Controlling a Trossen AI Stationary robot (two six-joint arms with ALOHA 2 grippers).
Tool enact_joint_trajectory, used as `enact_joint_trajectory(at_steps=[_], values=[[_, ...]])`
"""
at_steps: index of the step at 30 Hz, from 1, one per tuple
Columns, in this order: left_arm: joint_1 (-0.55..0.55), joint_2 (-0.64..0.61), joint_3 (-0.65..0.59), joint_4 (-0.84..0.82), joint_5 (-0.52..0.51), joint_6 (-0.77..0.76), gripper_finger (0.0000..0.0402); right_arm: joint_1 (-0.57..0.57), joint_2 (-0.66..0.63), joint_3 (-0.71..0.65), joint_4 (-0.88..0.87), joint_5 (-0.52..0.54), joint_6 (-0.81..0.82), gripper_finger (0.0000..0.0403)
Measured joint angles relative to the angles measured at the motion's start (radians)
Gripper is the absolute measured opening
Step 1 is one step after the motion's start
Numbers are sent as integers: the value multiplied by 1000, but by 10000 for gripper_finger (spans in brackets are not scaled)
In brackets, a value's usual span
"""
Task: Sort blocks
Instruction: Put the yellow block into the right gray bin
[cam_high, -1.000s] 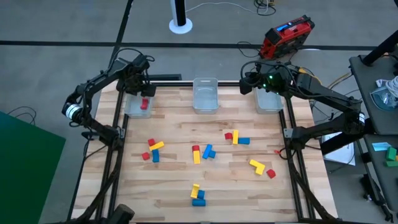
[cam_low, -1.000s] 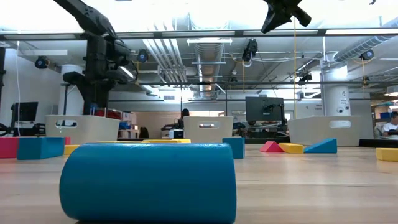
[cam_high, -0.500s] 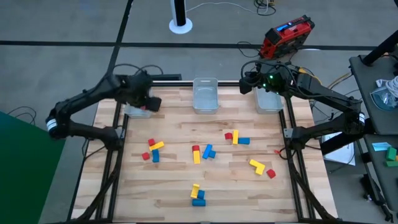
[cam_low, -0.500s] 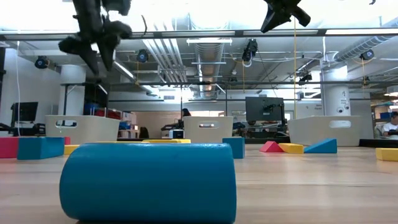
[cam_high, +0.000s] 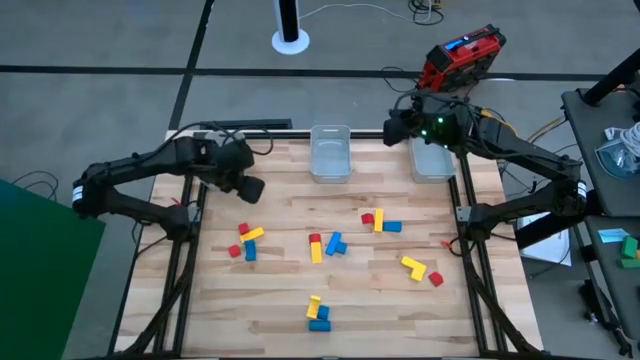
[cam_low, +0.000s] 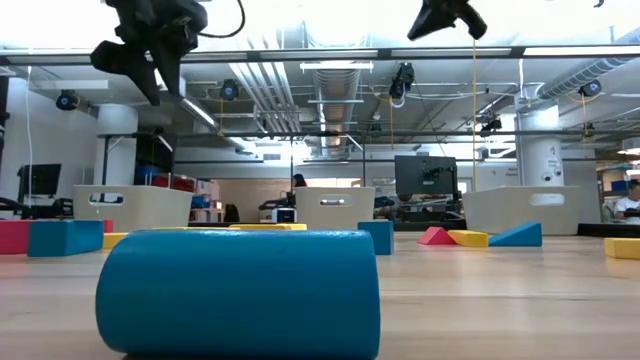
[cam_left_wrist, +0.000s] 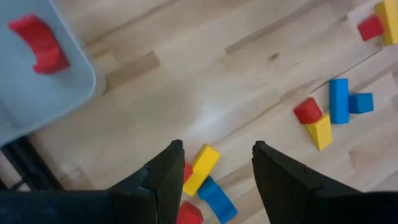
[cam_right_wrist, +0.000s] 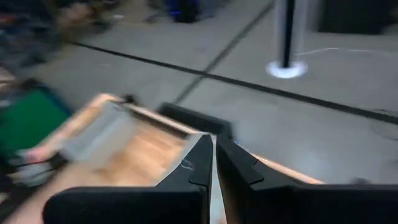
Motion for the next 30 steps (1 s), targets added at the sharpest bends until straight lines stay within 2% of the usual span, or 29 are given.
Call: enact_joint_trajectory(at_steps=[4, 7, 11, 16, 21, 30], values=[[0, -28, 0, 35, -40, 83, 166, 7, 43, 2, 30, -180, 98, 13], [0, -55, 0, 65, -47, 140, 166, 52, 94, 2, 1, -244, 164, 13], [-2, -99, 0, 66, -46, 226, 166, 131, 165, 37, -96, -245, 263, 13], [-2, -146, -1, 73, -45, 365, 166, 233, 271, 102, -179, -182, 365, 13], [-2, -207, -1, 74, -44, 420, 166, 290, 380, 196, -229, -151, 437, 13], [-2, -324, -1, 73, -44, 493, 166, 379, 619, 404, -310, -223, 447, 13]])
